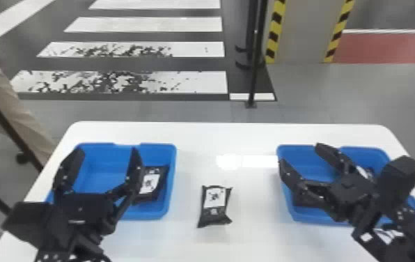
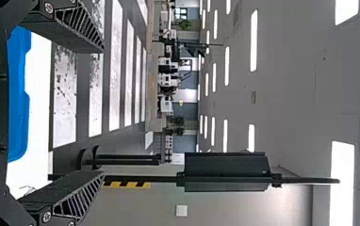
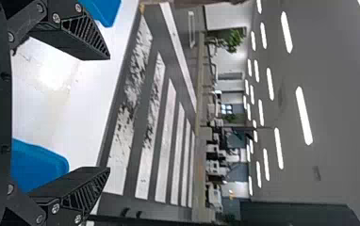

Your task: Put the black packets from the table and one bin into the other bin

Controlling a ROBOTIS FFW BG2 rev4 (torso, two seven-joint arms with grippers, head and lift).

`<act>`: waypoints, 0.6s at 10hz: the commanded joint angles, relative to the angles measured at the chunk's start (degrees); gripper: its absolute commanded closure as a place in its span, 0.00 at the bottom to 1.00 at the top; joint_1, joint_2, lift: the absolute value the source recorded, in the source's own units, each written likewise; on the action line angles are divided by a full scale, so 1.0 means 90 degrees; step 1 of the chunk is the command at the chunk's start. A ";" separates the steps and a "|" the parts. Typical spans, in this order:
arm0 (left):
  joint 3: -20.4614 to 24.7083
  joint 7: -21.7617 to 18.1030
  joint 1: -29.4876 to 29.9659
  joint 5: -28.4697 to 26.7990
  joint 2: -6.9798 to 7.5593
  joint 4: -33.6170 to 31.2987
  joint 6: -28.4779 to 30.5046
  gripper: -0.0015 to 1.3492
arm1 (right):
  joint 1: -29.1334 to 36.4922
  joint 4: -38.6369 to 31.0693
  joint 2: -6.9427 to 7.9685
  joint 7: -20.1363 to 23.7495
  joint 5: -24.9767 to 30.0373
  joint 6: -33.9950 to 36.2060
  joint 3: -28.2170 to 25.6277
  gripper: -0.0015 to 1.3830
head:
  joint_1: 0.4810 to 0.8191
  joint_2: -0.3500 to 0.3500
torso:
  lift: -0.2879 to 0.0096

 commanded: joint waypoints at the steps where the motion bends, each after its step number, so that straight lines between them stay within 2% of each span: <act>1: -0.0014 0.0000 -0.0021 0.0000 0.0000 0.0010 0.0033 0.08 | -0.0654 0.0436 -0.0168 0.0103 0.0096 0.0576 0.0623 0.14 | 0.63 0.62 | 0.60; 4: -0.0103 -0.0029 -0.0083 0.0000 0.0020 0.0026 0.0064 0.08 | -0.2061 0.1920 -0.0461 0.0620 -0.0108 0.1608 0.2057 0.14 | 0.63 0.73 | 0.60; 6: -0.0091 -0.0029 -0.0099 0.0025 0.0010 0.0041 0.0096 0.08 | -0.2576 0.2530 -0.0461 0.0659 -0.0108 0.1904 0.2527 0.14 | 0.63 0.81 | 0.60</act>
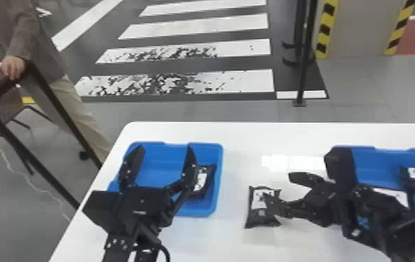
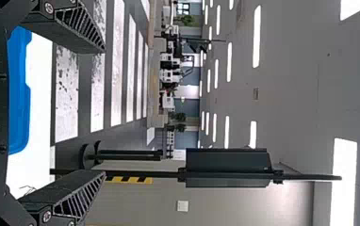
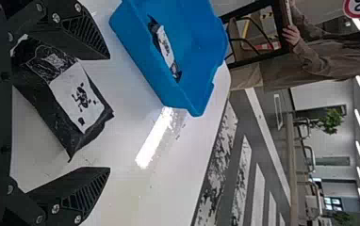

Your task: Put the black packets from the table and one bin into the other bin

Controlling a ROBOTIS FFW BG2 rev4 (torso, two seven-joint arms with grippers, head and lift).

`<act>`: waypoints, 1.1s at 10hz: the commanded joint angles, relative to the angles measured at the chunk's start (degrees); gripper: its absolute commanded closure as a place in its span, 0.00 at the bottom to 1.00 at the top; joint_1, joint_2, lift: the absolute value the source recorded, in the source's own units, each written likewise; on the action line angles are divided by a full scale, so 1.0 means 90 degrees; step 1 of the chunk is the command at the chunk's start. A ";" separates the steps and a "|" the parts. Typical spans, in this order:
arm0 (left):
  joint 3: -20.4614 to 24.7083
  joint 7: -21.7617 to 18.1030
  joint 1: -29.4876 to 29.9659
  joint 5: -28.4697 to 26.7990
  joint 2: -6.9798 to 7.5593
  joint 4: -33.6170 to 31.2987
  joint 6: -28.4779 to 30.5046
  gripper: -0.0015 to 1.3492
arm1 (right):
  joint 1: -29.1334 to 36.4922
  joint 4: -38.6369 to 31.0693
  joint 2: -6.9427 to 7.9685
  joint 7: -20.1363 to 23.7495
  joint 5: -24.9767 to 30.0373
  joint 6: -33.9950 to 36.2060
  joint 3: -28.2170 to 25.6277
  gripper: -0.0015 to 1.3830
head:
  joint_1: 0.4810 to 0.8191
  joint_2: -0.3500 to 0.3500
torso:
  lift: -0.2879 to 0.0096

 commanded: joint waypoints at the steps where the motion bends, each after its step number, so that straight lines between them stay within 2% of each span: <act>1: -0.0010 -0.0009 -0.0008 0.0008 -0.0001 0.0032 0.0036 0.08 | -0.0390 0.0493 -0.0001 0.0040 -0.0026 0.0168 0.0354 0.13 | 0.63 0.82 | 0.60; 3: -0.0010 -0.0029 -0.0039 0.0021 -0.0001 0.0063 0.0068 0.08 | -0.0937 0.1243 -0.0001 0.0157 -0.0077 0.0230 0.0874 0.14 | 0.63 0.84 | 0.60; 4: -0.0010 -0.0029 -0.0039 0.0021 -0.0011 0.0079 0.0068 0.08 | -0.1140 0.1493 -0.0001 0.0186 -0.0077 0.0324 0.1116 0.20 | 0.63 0.85 | 0.60; 5: -0.0010 -0.0048 -0.0039 0.0084 -0.0011 0.0094 0.0115 0.08 | -0.1172 0.1446 -0.0001 0.0186 0.0113 0.0621 0.1166 0.54 | 0.63 0.86 | 0.60; 6: 0.0003 -0.0097 -0.0055 0.0160 -0.0011 0.0094 0.0208 0.08 | -0.1172 0.1368 -0.0001 0.0186 0.0266 0.0855 0.1166 0.64 | 0.63 0.86 | 0.60; 7: 0.0016 -0.0117 -0.0055 0.0160 -0.0011 0.0094 0.0208 0.08 | -0.1172 0.1306 -0.0001 0.0176 0.0316 0.0918 0.1166 0.65 | 0.63 0.85 | 0.60; 8: 0.0028 -0.0126 -0.0039 0.0160 -0.0011 0.0094 0.0208 0.08 | -0.1078 0.1103 -0.0011 0.0108 0.0291 0.0730 0.1154 0.87 | 0.63 0.84 | 0.60; 10: 0.0028 -0.0146 -0.0039 0.0160 -0.0011 0.0094 0.0177 0.08 | -0.0890 0.0681 -0.0040 -0.0048 0.0253 0.0402 0.0951 0.83 | 0.63 0.86 | 0.60; 11: 0.0028 -0.0146 -0.0039 0.0160 -0.0001 0.0094 0.0146 0.08 | -0.0578 0.0306 -0.0040 -0.0185 0.0316 0.0168 0.0608 0.83 | 0.63 0.86 | 0.60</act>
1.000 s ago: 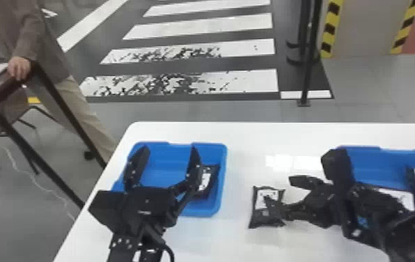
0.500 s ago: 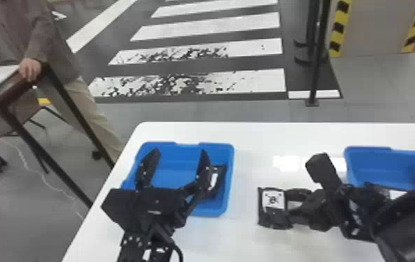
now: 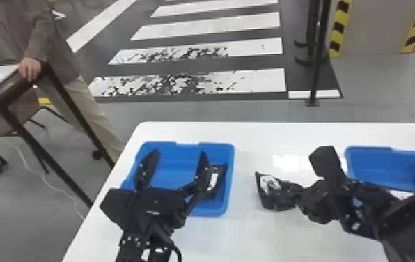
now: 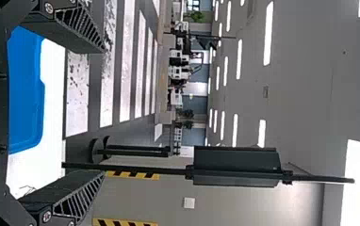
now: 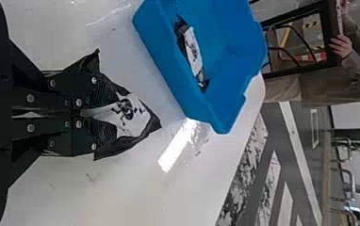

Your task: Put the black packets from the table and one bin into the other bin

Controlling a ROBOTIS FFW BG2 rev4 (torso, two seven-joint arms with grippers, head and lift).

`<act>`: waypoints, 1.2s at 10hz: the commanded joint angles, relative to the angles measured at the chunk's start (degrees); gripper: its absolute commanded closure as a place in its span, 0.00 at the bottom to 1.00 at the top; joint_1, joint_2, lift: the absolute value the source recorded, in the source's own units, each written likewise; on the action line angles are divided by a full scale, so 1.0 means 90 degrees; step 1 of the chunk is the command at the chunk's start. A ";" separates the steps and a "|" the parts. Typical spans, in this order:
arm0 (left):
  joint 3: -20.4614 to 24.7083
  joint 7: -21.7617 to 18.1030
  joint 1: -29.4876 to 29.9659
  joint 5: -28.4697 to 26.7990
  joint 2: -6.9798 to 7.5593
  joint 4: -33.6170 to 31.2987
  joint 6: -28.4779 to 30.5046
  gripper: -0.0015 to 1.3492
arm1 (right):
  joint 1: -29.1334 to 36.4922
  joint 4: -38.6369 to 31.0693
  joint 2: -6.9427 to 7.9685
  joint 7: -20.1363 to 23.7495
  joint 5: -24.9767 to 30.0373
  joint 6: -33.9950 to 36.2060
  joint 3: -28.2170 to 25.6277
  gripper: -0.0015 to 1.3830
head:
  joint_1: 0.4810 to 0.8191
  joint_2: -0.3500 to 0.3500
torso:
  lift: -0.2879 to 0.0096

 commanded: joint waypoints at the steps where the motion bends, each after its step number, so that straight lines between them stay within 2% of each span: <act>1: 0.0000 0.0000 -0.0001 0.0000 0.0003 0.0030 -0.0076 0.08 | 0.0698 -0.1040 0.0024 -0.0172 0.0256 -0.0244 -0.0827 0.83 | 0.63 0.86 | 0.60; 3: 0.0012 -0.0058 -0.0001 0.0063 -0.0007 0.0030 0.0018 0.08 | 0.2011 -0.3009 0.0220 -0.0582 0.0992 0.0131 -0.2516 0.83 | 0.63 0.77 | 0.60; 4: 0.0063 -0.0146 -0.0001 0.0089 -0.0017 0.0030 0.0080 0.08 | 0.2526 -0.3540 0.0337 -0.0807 0.1246 0.0365 -0.3163 0.83 | 0.63 0.67 | 0.60; 6: 0.0101 -0.0293 -0.0033 0.0076 -0.0026 0.0030 0.0221 0.08 | 0.3026 -0.3947 0.0454 -0.0963 0.1488 0.0834 -0.3887 0.83 | 0.63 0.51 | 0.60; 7: 0.0127 -0.0390 -0.0064 0.0063 -0.0026 0.0030 0.0299 0.08 | 0.3058 -0.3775 0.0454 -0.0934 0.1538 0.0756 -0.4014 0.68 | 0.63 0.43 | 0.60; 8: 0.0139 -0.0429 -0.0095 0.0051 -0.0026 0.0030 0.0346 0.08 | 0.3104 -0.3337 0.0474 -0.0914 0.1272 0.0209 -0.4154 0.35 | 0.63 0.38 | 0.60; 9: 0.0152 -0.0449 -0.0126 0.0013 -0.0026 0.0030 0.0362 0.08 | 0.3323 -0.3244 0.0513 -0.0914 0.1069 -0.0478 -0.4281 0.09 | 0.63 0.37 | 0.60; 10: 0.0165 -0.0488 -0.0189 -0.0114 -0.0026 0.0030 0.0377 0.08 | 0.3589 -0.3290 0.0610 -0.0924 0.1005 -0.1260 -0.4433 0.04 | 0.63 0.36 | 0.60; 12: 0.0127 -0.0615 -0.0361 -0.0203 -0.0007 0.0030 0.0705 0.08 | 0.3995 -0.3056 0.0757 -0.0924 0.0497 -0.2494 -0.4585 0.11 | 0.63 0.35 | 0.60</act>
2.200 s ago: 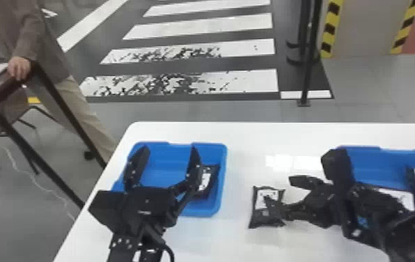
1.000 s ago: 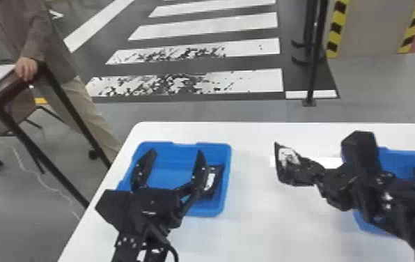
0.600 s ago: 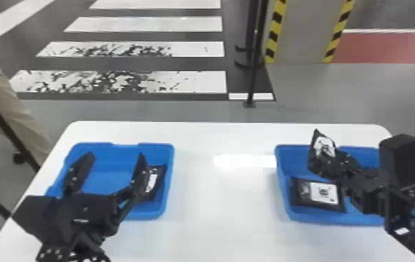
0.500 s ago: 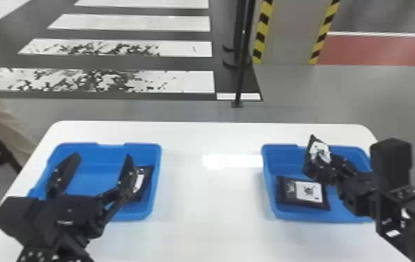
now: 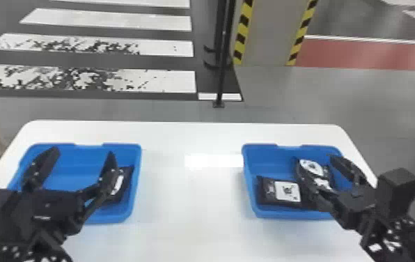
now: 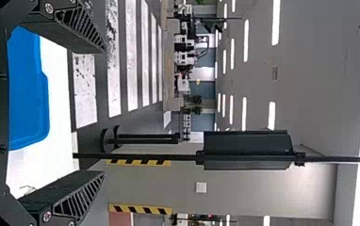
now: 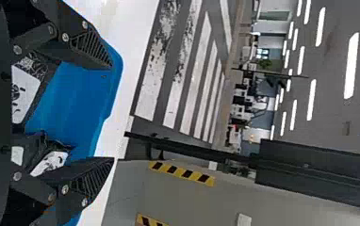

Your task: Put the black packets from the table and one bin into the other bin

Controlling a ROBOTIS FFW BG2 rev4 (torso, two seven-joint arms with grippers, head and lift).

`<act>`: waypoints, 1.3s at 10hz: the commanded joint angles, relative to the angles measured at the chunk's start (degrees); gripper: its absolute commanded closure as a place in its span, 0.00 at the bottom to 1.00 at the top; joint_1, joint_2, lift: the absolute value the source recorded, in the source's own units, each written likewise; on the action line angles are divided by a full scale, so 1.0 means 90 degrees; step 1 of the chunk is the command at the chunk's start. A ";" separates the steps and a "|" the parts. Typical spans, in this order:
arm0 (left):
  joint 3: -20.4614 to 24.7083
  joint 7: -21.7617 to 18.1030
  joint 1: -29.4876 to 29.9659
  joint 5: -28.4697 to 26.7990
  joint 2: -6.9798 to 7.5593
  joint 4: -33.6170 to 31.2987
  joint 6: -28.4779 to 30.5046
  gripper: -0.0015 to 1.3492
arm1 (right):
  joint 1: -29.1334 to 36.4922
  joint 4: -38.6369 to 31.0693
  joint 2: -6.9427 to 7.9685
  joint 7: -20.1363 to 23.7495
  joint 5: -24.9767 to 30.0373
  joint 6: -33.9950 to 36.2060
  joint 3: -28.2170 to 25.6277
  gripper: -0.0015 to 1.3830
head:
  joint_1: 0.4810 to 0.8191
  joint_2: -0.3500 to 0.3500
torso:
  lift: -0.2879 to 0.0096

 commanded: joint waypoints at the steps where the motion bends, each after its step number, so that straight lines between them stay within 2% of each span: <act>1: -0.0010 -0.0120 -0.0191 0.0000 0.0016 0.0000 0.0574 0.08 | 0.0264 -0.0008 0.0072 0.0000 -0.0149 -0.0453 -0.0058 0.11 | 0.63 0.35 | 0.60; 4: 0.0295 -0.0842 -0.0909 -0.0025 0.0026 0.0000 0.3277 0.08 | 0.0686 -0.0149 0.0072 0.0098 -0.0187 -0.0828 -0.0058 0.11 | 0.63 0.35 | 0.60; 5: 0.0320 -0.0901 -0.1159 -0.0152 0.0046 0.0000 0.4090 0.08 | 0.0780 -0.0165 0.0072 0.0098 -0.0289 -0.0844 -0.0058 0.11 | 0.63 0.35 | 0.60; 6: 0.0308 -0.0901 -0.1409 -0.0419 0.0065 0.0110 0.4559 0.08 | 0.0811 -0.0180 0.0072 0.0098 -0.0314 -0.0844 -0.0058 0.11 | 0.63 0.37 | 0.60; 8: 0.0244 -0.1262 -0.2175 -0.0939 0.0134 0.1047 0.4824 0.12 | 0.0764 -0.0149 0.0082 0.0156 -0.0327 -0.0844 -0.0058 0.11 | 0.63 0.41 | 0.60; 9: 0.0181 -0.1272 -0.2347 -0.1028 0.0173 0.1203 0.5090 0.15 | 0.0733 -0.0118 0.0082 0.0195 -0.0340 -0.0844 -0.0058 0.11 | 0.63 0.42 | 0.60; 12: 0.0105 -0.1389 -0.2706 -0.1028 0.0280 0.1360 0.6309 0.15 | 0.0702 -0.0087 0.0082 0.0244 -0.0352 -0.0844 -0.0058 0.11 | 0.63 0.45 | 0.60; 13: 0.0067 -0.1536 -0.2863 -0.0812 0.0329 0.1578 0.6449 0.15 | 0.0686 -0.0087 0.0082 0.0264 -0.0314 -0.0844 -0.0045 0.11 | 0.63 0.45 | 0.60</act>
